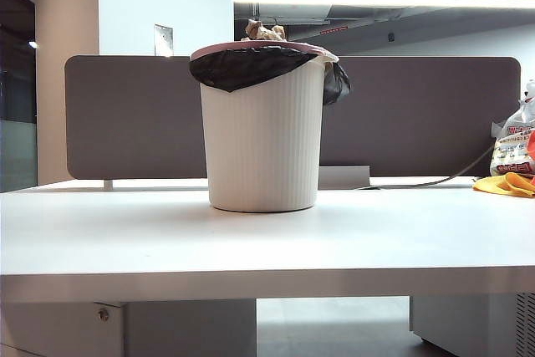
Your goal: Pick up all the trash on the table and put it in the trash can.
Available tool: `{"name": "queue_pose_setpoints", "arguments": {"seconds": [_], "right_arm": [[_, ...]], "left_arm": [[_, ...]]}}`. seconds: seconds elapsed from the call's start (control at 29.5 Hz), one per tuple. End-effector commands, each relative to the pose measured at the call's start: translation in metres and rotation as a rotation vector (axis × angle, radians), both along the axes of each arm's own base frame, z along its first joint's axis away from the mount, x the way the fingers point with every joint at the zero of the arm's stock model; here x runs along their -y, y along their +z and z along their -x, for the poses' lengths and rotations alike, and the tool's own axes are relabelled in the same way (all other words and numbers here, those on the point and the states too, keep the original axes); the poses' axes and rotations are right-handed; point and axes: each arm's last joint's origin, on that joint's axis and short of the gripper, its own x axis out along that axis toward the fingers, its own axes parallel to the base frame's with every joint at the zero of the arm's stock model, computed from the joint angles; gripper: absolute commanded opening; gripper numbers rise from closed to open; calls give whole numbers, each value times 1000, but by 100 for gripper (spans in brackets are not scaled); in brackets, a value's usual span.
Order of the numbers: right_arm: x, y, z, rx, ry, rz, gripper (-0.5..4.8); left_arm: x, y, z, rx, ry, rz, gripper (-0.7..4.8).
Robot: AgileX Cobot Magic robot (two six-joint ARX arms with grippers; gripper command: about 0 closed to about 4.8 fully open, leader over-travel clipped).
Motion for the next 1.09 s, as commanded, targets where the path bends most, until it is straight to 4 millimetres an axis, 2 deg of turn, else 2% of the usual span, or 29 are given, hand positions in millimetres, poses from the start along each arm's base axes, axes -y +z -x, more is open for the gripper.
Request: {"name": "queue_pose_setpoints", "arguments": {"seconds": [0.03,0.2,0.34,0.44,0.54,0.75,0.88,1.09], "right_arm": [[10,-16,27,-5,42,-122,-6],[22,-46,57,-15,63,-250,-6],[30,-64,74,7,66,-276,-6],[33,-78,80,2,66,-275,-6],[33,-95,80,-22,64,-265,-6],[27,-134,68,-105,53,-230,-6],[21,-166,54,-192,42,-194,-5],[14,-199,38,-188,34,-194,-6]], "left_arm": [[-16,1,45,-26,37,-28,-6],[-41,3,113,25,125,11,-6],[-59,-5,158,64,226,29,-6],[-67,-20,182,44,255,44,-6],[-73,-47,197,-16,275,42,-6],[-74,-109,204,-53,263,132,-6],[-68,-160,187,-90,264,228,-6],[-53,-238,156,-114,97,272,-6]]}}
